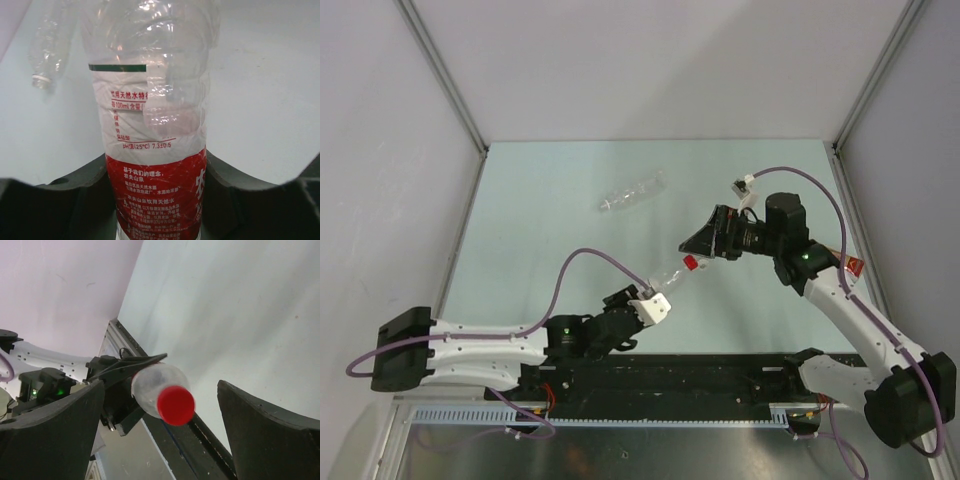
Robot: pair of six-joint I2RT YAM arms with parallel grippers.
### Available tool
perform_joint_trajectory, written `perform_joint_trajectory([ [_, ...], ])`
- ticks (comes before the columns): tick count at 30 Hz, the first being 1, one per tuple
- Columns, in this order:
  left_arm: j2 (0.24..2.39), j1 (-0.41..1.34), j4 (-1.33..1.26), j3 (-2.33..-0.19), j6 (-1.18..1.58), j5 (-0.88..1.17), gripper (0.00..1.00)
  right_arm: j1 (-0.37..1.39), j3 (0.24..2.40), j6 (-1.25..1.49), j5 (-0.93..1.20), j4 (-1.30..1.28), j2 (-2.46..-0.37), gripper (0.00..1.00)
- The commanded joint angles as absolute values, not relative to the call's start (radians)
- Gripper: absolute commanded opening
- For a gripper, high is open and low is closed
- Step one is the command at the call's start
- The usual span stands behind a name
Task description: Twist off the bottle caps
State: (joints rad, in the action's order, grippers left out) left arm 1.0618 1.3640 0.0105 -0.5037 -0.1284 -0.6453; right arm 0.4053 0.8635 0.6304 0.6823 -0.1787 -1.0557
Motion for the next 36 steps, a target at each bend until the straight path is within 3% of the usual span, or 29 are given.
perform_joint_trajectory([
  [1,1.072,1.375,0.027,-0.564,-0.214,-0.79,0.48,0.365,0.867,0.61,0.772,-0.211,-1.076,0.97],
  [4,1.091,1.389,0.052,-0.576,-0.251,-0.843,0.48,0.358,0.867,0.606,0.795,-0.214,-1.095,0.95],
  [13,1.194,1.421,0.071,-0.609,-0.31,-0.988,0.47,0.36,0.866,0.581,0.825,-0.245,-1.148,0.74],
  [30,1.164,1.421,0.071,-0.614,-0.324,-0.973,0.46,0.367,0.855,0.586,0.834,-0.229,-1.197,0.49],
  [36,1.131,1.421,0.069,-0.606,-0.315,-0.955,0.45,0.367,0.821,0.64,0.867,-0.162,-1.197,0.23],
])
